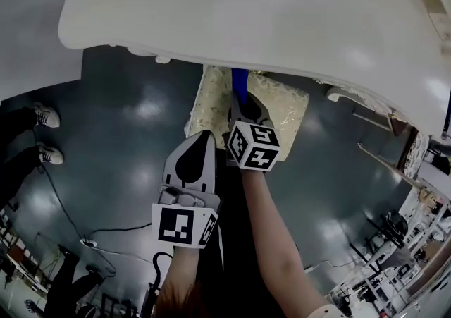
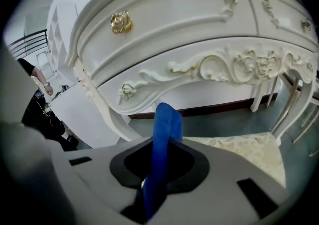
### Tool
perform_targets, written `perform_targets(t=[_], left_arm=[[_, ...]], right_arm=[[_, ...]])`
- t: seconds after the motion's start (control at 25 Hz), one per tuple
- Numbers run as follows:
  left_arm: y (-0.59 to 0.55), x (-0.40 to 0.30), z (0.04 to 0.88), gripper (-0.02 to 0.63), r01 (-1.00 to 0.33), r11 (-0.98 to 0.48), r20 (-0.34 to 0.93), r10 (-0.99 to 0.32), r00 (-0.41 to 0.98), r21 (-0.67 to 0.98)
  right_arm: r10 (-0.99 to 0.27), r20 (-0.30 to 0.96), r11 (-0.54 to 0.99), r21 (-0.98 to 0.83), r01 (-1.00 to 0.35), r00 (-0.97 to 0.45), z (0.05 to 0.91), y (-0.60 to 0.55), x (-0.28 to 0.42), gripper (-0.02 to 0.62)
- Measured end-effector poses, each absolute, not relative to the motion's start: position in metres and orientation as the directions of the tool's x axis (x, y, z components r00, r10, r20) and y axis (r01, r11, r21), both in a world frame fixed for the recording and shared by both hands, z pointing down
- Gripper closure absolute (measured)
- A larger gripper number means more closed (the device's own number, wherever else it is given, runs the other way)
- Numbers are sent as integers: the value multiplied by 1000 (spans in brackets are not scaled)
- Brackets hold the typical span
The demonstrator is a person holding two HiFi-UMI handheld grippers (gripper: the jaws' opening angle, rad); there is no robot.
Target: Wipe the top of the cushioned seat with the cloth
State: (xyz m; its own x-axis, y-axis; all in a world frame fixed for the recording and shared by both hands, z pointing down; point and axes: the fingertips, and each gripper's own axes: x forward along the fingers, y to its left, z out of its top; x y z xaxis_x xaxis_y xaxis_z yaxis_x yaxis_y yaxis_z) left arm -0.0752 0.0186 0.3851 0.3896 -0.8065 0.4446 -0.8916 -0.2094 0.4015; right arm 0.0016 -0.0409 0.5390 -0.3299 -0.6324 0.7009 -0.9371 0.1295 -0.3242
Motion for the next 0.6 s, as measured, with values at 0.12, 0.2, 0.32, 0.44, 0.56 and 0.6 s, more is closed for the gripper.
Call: perform_targets(t=[0.12, 0.2, 0.32, 0.44, 0.56, 0.6], left_arm=[[21, -49, 387, 607, -880, -248, 449, -784, 428, 405], [22, -34, 386, 607, -871, -277, 449, -770, 454, 405], [24, -12, 386, 607, -860, -313, 455, -747, 486, 403], [28, 11, 387, 607, -845, -352, 462, -718, 520, 403], [30, 28, 388, 607, -832, -383, 468, -696, 545, 401], [31, 33, 389, 607, -829, -391, 469, -690, 551, 399]], right_arm=[[-647, 704, 98, -304, -948, -293, 533, -25, 40, 534], [-653, 713, 60, -288, -956, -256, 533, -14, 68, 534], [-653, 731, -12, -269, -963, -196, 536, 5, 110, 534], [-652, 746, -90, -249, -964, -132, 540, 25, 151, 534], [-649, 757, -159, -228, -961, -72, 545, 40, 190, 534], [-646, 761, -179, -220, -959, -54, 547, 44, 202, 534]])
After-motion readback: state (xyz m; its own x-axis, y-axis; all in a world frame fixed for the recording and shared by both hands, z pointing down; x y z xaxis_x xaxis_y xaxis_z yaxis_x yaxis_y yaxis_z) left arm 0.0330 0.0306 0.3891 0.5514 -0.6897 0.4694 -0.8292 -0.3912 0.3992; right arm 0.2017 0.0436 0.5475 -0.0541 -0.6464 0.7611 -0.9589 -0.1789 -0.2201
